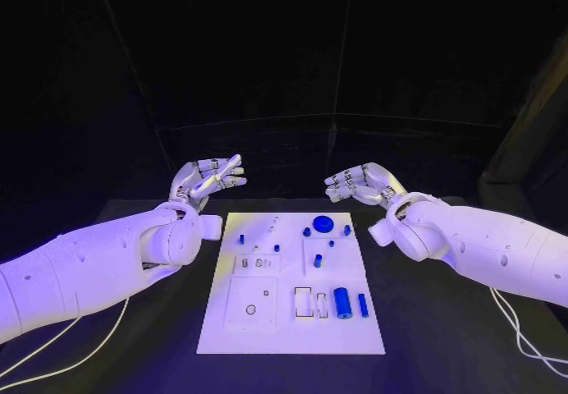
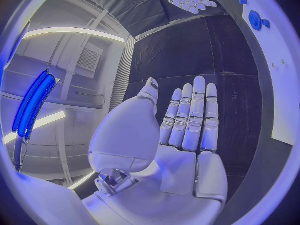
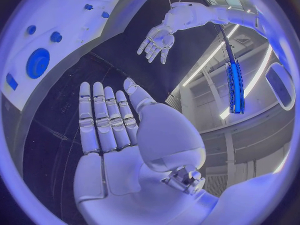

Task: Assemble the parts on the task board

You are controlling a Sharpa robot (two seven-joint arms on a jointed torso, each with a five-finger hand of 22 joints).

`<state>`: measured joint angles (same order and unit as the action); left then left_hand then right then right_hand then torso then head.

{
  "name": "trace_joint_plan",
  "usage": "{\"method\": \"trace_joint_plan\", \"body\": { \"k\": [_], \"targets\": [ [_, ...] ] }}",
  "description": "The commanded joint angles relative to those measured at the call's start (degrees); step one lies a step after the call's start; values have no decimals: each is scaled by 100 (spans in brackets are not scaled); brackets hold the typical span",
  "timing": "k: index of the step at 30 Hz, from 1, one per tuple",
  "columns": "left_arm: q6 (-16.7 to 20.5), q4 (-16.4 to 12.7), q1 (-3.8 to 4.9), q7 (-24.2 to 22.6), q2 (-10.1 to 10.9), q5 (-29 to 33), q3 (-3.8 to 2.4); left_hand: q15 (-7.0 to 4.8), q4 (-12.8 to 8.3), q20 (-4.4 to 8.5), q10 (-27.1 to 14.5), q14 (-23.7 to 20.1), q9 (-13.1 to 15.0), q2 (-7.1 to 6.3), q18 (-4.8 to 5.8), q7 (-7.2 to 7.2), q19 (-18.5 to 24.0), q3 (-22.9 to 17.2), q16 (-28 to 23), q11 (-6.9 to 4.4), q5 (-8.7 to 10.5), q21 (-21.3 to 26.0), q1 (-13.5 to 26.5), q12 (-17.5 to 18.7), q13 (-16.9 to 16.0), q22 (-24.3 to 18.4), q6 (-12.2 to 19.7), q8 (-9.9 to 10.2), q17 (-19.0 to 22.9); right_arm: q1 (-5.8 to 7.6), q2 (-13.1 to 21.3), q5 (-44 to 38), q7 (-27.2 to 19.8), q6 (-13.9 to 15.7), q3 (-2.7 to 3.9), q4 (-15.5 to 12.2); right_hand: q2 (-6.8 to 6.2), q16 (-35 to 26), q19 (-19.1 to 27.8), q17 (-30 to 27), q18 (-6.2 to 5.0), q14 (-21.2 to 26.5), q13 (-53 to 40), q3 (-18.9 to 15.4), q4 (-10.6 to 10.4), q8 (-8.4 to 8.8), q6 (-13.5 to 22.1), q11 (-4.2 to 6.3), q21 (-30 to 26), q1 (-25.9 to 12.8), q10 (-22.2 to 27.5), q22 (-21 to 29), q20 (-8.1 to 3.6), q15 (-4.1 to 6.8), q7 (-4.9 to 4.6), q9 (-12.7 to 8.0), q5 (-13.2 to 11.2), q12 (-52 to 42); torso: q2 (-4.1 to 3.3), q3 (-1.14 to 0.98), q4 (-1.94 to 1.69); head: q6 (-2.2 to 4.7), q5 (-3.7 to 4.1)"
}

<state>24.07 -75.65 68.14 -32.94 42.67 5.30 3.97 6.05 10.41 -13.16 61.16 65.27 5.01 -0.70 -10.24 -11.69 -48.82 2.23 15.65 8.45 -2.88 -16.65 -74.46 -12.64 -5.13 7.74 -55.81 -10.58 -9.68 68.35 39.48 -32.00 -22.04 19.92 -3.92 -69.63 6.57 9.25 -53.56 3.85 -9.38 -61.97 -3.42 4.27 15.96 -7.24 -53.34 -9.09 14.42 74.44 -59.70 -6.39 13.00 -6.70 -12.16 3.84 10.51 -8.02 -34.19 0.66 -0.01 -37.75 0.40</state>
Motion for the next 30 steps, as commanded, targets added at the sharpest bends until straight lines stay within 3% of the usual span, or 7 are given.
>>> {"method": "trace_joint_plan", "body": {
  "k": [1, 6, 10, 12, 15, 24, 30],
  "targets": [
    [-198, -215, 12, 28, 122, -355, -6, -28, -18, 24, 82, 81, -21, 11, -43, 0, -82, 72, 21, -9, 5, -20, 71, 39, 14, -18, -71, 38, -40, 103, -4, -1263, 273, -62, 7, 21, -99, 145, -805, 138, -113, -993, -16, 272, 61, 106, -449, 186, 550, 55, -650, -209, -350, 307, 107, -1, -112, 140, -142, 6, -25, 22, 26],
    [-310, -566, 11, 109, 327, -534, -7, -101, -142, 98, 249, 345, -62, 65, -45, 41, -312, 142, 56, -56, 1, -51, 5, 105, 28, -38, -177, 92, -161, 229, -46, -2626, 825, -217, 13, 24, -235, 326, -1191, 330, -102, -1624, -19, 387, 59, 153, -634, 296, 1078, 151, -928, -488, -578, 509, 192, 0, -23, 221, -320, 19, -91, 92, 83],
    [-496, -814, 9, 113, 437, -596, -6, -122, -222, 124, 292, 424, -86, 110, -42, 51, -398, 161, 40, -69, 4, -43, -48, 167, 44, -61, -208, 136, -221, 277, -105, -3688, 1307, -351, 25, -9, -288, 468, -1364, 442, -111, -1947, -23, 412, 54, 175, -684, 356, 1326, 157, -1021, -624, -664, 584, 220, -1, -42, 245, -421, 32, -144, 145, 138],
    [-612, -983, 8, 101, 505, -617, -6, -116, -261, 123, 293, 401, -97, 150, -38, 49, -404, 160, -3, -66, 4, -19, -79, 207, 56, -81, -212, 163, -234, 305, -137, -4327, 1597, -424, 31, -56, -354, 736, -1602, 634, -110, -2372, -21, 393, 36, 225, -697, 413, 1631, 62, -1060, -787, -739, 667, 260, -7, -381, 307, -501, 41, -175, 186, 163],
    [-696, -1160, 8, 84, 575, -629, -6, -92, -315, 109, 287, 314, -108, 172, -33, 42, -381, 177, -99, -53, 3, 32, -105, 263, 72, -116, -216, 200, -233, 341, -164, -4906, 1859, -501, 36, -127, -403, 952, -1711, 809, -106, -2456, -23, 400, 33, 283, -699, 435, 1868, -6, -1042, -921, -782, 697, 278, -7, -548, 392, -601, 47, -217, 254, 184],
    [-792, -1516, 7, 73, 711, -642, -5, -65, -395, 84, 278, 269, -120, 190, -34, 23, -363, 235, -216, -31, 4, 105, -105, 359, 96, -171, -212, 270, -250, 433, -236, -5876, 2323, -765, 43, -306, -527, 1894, -1721, 1401, -92, -2441, -17, 494, 27, 362, -623, 421, 2479, -130, -821, -1296, -814, 721, 318, -10, -463, 448, -790, 46, -221, 335, 240],
    [-805, -1606, 7, 88, 754, -643, -5, -57, -411, 78, 270, 263, -122, 198, -34, 14, -359, 251, -244, -23, 4, 122, -97, 386, 102, -185, -207, 290, -256, 474, -241, -6052, 2441, -851, 44, -348, -582, 2149, -1629, 1588, -93, -2402, -16, 548, 18, 359, -576, 388, 2716, -159, -649, -1451, -792, 703, 301, -8, -425, 442, -838, 46, -233, 326, 245]
  ]
}}
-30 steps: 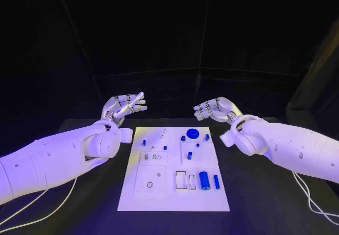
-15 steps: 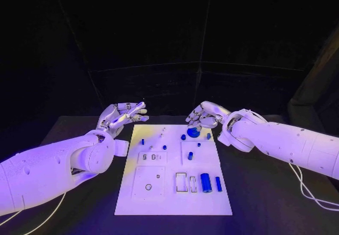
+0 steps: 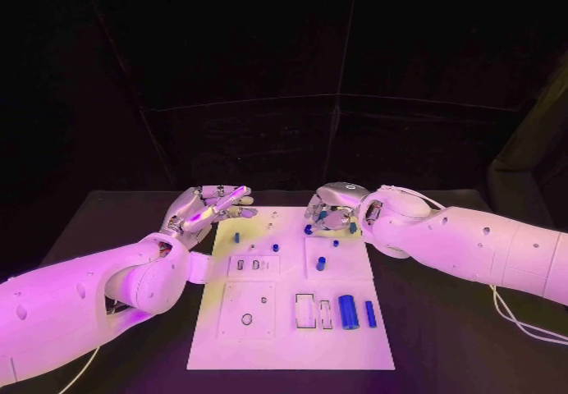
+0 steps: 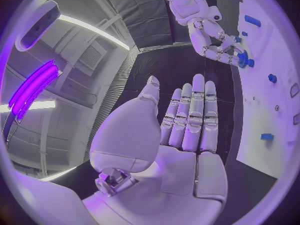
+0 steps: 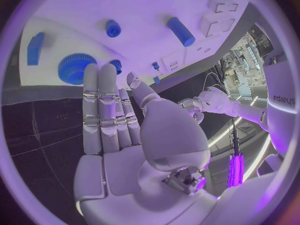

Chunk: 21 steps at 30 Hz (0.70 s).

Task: Assemble the parts on the task board

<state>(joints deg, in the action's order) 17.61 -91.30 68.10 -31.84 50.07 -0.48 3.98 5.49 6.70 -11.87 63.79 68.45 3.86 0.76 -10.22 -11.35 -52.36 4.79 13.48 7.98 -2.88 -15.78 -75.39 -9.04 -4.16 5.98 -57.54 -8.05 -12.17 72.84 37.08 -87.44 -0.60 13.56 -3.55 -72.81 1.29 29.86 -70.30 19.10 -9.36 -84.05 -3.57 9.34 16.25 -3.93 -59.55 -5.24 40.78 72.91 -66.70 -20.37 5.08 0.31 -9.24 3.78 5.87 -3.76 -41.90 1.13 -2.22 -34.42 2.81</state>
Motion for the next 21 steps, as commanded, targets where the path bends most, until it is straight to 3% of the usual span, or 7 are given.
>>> {"method": "trace_joint_plan", "body": {
  "k": [1, 9, 11, 15, 17, 21],
  "targets": [
    [-161, -50, 11, -17, 20, -65, -6, 0, -44, -53, 4, -55, -7, 55, -35, -23, -4, -1, -34, 26, 4, 40, -2, 34, 7, -12, -32, 43, -8, 30, 0, -523, 308, -230, 7, -38, -64, 215, 68, 149, -100, -181, -6, 65, -15, 26, 52, -1, 196, -15, 68, -126, 5, -2, 13, -2, 44, 4, -72, -2, -17, -7, 7],
    [-160, -72, 12, 21, 59, -65, -6, 14, -76, -64, -26, -51, -10, 73, -36, -49, -11, 33, -82, 48, 5, 67, 15, 93, 17, -36, -9, 90, -25, 49, -26, -577, 357, -327, 8, -66, -79, 922, 180, 589, -100, -172, -4, 215, -49, 24, 58, 3, 841, -91, 79, -564, 28, -4, 16, 0, 104, 6, -97, -5, -33, 3, 12],
    [-164, -69, 12, 27, 63, -65, -6, 15, -82, -65, -31, -49, -10, 76, -38, -52, -20, 38, -88, 51, 4, 67, 17, 102, 19, -38, -5, 98, -28, 50, -40, -580, 366, -349, 8, -58, -79, 1179, 112, 807, -54, -163, -3, 261, -56, 23, 55, -8, 1146, -110, 67, -920, 34, 1, 23, 0, 136, 7, -106, -8, -44, 2, 20],
    [-181, -61, 13, 48, 66, -65, -6, 16, -90, -66, -37, -46, -11, 81, -38, -56, -31, 44, -98, 55, 4, 66, 19, 114, 20, -40, 0, 107, -32, 52, -79, -585, 396, -413, 8, -31, -34, 2225, -186, 1852, 92, -240, -4, 415, -105, 22, 52, 12, 2011, -174, -19, -2015, 37, 8, 34, 0, 196, 1, -115, -4, -49, -16, 21],
    [-187, -61, 13, 59, 71, -65, -6, 17, -93, -66, -41, -46, -11, 84, -38, -58, -36, 47, -102, 56, 4, 66, 20, 119, 20, -41, 2, 112, -34, 53, -91, -586, 410, -438, 8, -24, -77, 2646, -232, 2238, 139, -197, -2, 519, -118, 24, 61, 16, 2346, -210, -39, -2409, 46, -2, 29, 0, 193, 11, -124, -3, -51, -12, 21],
    [-195, -64, 15, 81, 82, -65, -6, 21, -104, -68, -50, -48, -11, 91, -37, -65, -44, 54, -117, 62, 4, 70, 22, 135, 22, -46, 11, 125, -38, 53, -121, -584, 428, -490, 8, -5, -98, 2914, -213, 2461, 159, -145, -4, 628, -157, 21, 45, 10, 2555, -247, -49, -2640, 60, -18, 12, 2, 189, 8, -153, -7, -32, -11, 5]
  ]
}}
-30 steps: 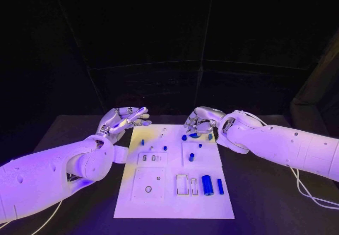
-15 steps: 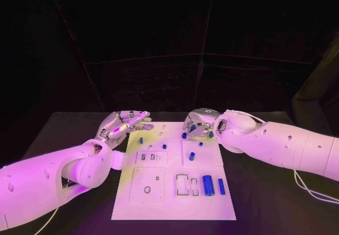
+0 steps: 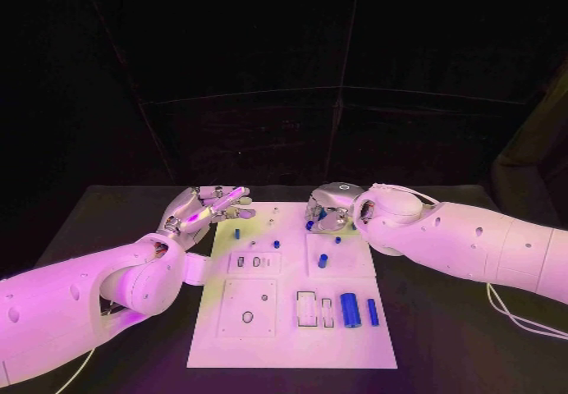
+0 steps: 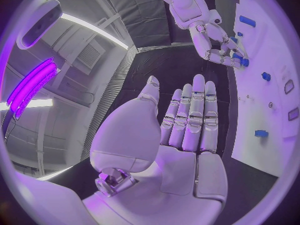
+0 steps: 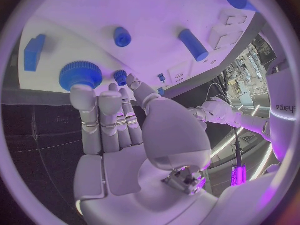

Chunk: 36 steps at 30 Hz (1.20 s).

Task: Assemble the parts on the task board

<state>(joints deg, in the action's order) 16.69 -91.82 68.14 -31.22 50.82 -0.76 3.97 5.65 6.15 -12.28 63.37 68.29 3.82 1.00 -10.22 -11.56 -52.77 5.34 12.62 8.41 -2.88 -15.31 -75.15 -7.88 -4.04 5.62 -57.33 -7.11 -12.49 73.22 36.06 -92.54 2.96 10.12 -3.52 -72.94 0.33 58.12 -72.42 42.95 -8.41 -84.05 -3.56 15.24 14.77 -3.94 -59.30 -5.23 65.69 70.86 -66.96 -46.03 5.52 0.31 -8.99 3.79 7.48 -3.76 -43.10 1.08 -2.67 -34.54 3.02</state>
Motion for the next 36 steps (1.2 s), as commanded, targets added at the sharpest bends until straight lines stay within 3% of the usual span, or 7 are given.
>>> {"method": "trace_joint_plan", "body": {
  "k": [1, 8, 17, 23, 29, 32, 36],
  "targets": [
    [-104, -13, 11, 21, 9, -37, -5, 5, -49, -27, -8, -32, -7, 67, -38, -43, -3, -1, -32, 20, 4, 23, -2, 19, 10, -10, -11, 32, -6, 15, -25, -74, 75, -154, 5, 12, -3, 130, 3, 113, 67, -140, -5, 62, -15, 20, 13, 7, 93, -45, -24, -104, 18, -19, -14, 2, 26, 8, -33, -1, 13, 1, -16],
    [-120, -34, 19, 51, 26, -37, -5, 10, -64, -30, -16, -36, -6, 83, -37, -50, -8, 2, -52, 26, 4, 30, -7, 36, 10, -17, -5, 46, -11, 15, -90, -70, 109, -292, 5, 67, 75, 361, 6, 308, 89, -116, -2, 298, -45, 23, -11, -1, 271, -4, -11, -305, 31, -29, -24, 1, -123, 13, -83, -9, -8, -13, -10],
    [-136, -62, 32, 85, 61, -37, -5, 12, -74, -31, -19, -37, -6, 92, -37, -52, -14, 2, -61, 28, 4, 32, -13, 45, 11, -20, -3, 53, -14, 15, -133, -69, 160, -339, 5, 122, 17, 469, 51, 354, 91, -73, -5, 486, -69, 17, -38, -5, 369, -18, -24, -387, 46, -39, -31, 3, -142, 6, -146, -12, -34, -11, 12],
    [-139, -64, 36, 95, 76, -37, -5, 13, -82, -32, -22, -37, -5, 98, -38, -54, -22, 3, -69, 29, 4, 31, -17, 51, 11, -21, -1, 58, -16, 15, -101, -63, 74, 300, 5, 42, 147, 702, -65, 604, 136, -103, -40, 795, -56, -91, -314, 64, 595, 141, -309, -715, 13, 19, 21, 47, -193, -90, -158, -13, -34, 4, 7],
    [-141, -68, 42, 100, 93, -37, -6, 13, -82, -32, -22, -37, -5, 98, -38, -54, -22, 3, -69, 29, 4, 31, -17, 51, 11, -21, -1, 58, -16, 15, -58, 43, 18, 882, 13, -94, 135, 751, -62, 623, 144, -85, -46, 975, -36, -115, -427, 104, 660, 197, -436, -778, -18, 43, 46, 57, -189, -104, -157, -1, -29, 40, -1],
    [-153, -61, 50, 104, 96, -37, -6, 13, -82, -32, -22, -37, -5, 98, -38, -54, -22, 3, -69, 29, 4, 31, -17, 51, 11, -21, -1, 58, -16, 16, -100, 93, 89, 1139, 106, -114, 72, 773, -44, 615, 147, -68, -36, 1073, -57, -86, -432, 104, 695, 172, -449, -802, -23, 41, 40, 47, -219, -68, -164, 7, -43, 64, 9],
    [-164, -35, 57, 109, 92, -37, -6, 16, -95, -34, -24, -44, -5, 105, -37, -56, -27, 6, -85, 32, 4, 35, -22, 61, 10, -26, 0, 66, -19, 16, -225, 124, 190, 1377, 171, -41, 15, 800, -41, 620, 153, -56, -26, 1163, -91, -46, -412, 88, 736, 146, -426, -845, -16, 30, 26, 34, -239, -24, -182, -12, -39, 93, -25]
  ]
}}
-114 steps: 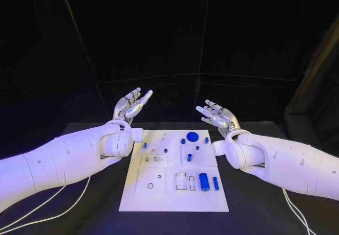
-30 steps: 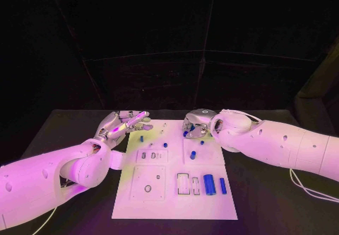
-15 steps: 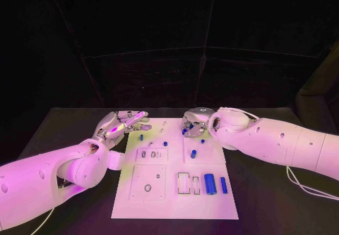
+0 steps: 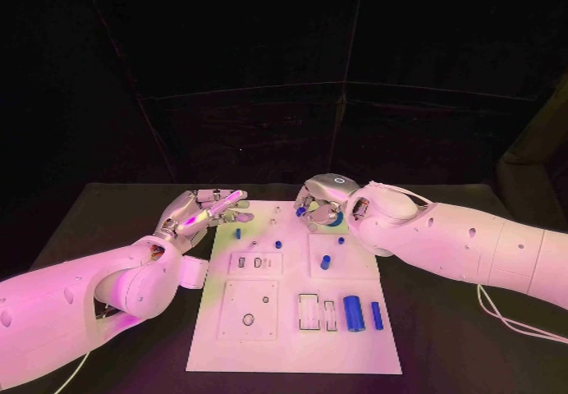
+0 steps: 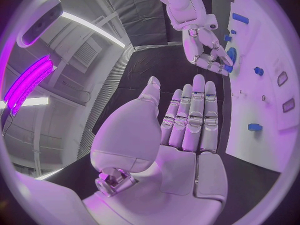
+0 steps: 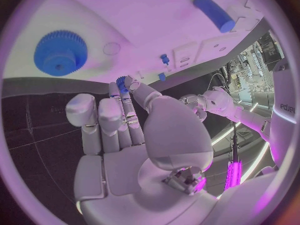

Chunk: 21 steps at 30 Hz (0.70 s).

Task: Assemble the parts on the task board

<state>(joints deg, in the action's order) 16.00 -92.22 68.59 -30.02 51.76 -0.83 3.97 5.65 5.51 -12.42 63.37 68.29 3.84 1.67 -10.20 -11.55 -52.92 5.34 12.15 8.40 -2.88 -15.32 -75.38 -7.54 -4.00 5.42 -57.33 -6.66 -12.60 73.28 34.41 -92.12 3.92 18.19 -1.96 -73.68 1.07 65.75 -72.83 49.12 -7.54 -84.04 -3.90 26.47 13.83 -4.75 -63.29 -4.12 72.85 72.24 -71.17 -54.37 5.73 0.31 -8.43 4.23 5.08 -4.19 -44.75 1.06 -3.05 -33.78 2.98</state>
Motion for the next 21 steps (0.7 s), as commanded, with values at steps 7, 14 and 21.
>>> {"method": "trace_joint_plan", "body": {
  "k": [7, 14, 21],
  "targets": [
    [-114, 42, 17, -2, -27, -30, -5, 29, -58, -28, -24, -75, -4, 49, -35, -61, 0, 24, -88, 39, 5, 59, 6, 50, 4, -24, -1, 39, -12, 12, -424, 121, 145, 598, 51, 367, -143, 68, 10, 8, 68, -48, 14, 105, -33, 76, 19, -41, 53, -24, 29, -39, -23, 17, -46, -22, -23, 48, -28, -2, -25, 28, -51],
    [-124, 68, 17, 10, -43, -30, -5, 32, -65, -31, -24, -84, -3, 51, -34, -61, 5, 29, -102, 40, 5, 67, 6, 56, 4, -30, -3, 44, -13, 13, -810, 130, 140, 371, 57, 775, -187, 92, 14, 22, 70, -46, 17, 136, -63, 93, 41, -55, 71, -47, 59, -57, -14, 6, -58, -27, -43, 57, -38, -13, -15, 26, -86],
    [-137, 78, 19, 20, -57, -29, -5, 32, -65, -31, -24, -84, -3, 51, -34, -61, 5, 29, -102, 40, 5, 67, 6, 56, 4, -30, -3, 44, -13, 11, -1085, 49, 235, 129, 56, 1061, -229, 117, 18, 32, 74, -43, 21, 174, -99, 106, 73, -70, 95, -64, 105, -84, -1, -7, -70, -32, -70, 64, -44, -15, -5, 21, -95]
  ]
}}
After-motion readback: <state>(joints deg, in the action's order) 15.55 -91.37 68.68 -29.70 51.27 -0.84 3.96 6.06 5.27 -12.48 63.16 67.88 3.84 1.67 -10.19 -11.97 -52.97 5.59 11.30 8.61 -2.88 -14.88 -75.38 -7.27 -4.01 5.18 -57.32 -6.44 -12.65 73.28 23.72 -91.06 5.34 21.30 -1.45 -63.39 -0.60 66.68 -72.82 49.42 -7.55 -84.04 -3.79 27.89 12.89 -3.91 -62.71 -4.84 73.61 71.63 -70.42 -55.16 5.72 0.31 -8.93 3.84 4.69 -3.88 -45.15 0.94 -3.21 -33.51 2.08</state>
